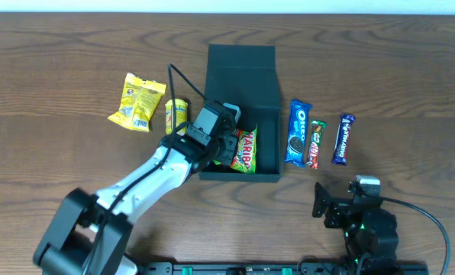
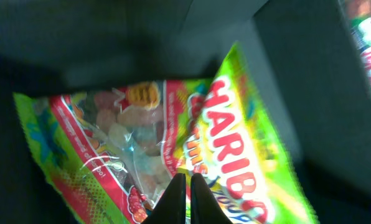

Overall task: Pack container
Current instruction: 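Lift the Haribo bag with the left gripper and lower it into the box, then release the Haribo bag and press it flat inside the box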

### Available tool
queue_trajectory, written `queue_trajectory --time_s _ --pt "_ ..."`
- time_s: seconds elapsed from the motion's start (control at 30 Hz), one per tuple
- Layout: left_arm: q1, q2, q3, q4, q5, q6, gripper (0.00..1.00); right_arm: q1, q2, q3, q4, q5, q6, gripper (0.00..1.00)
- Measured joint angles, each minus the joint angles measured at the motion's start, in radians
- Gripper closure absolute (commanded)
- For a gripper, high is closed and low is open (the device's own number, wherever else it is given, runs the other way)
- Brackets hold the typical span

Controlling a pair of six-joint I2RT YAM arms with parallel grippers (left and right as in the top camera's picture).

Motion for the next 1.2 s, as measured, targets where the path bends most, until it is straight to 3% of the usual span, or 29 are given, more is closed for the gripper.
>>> queue_trajectory --time_s 0.17,0.57,0.93,1.2 --pt "-0.011 0.069 0.015 -0.002 0.002 0.005 0.94 0.0 0.0 0.0 0.0 0.0 0.0 0.01" --pt "-0.082 0.093 0.037 -0.039 -0.193 0.026 0.94 0.0 0.0 0.0 0.0 0.0 0.0 0.01" --pt "-0.095 -0.055 0.037 -0.079 -0.252 0.039 0.94 0.0 0.0 0.0 0.0 0.0 0.0 0.01" --pt "-0.108 0.046 0.037 -0.106 -0.278 0.057 0.94 0.0 0.0 0.0 0.0 0.0 0.0 0.01"
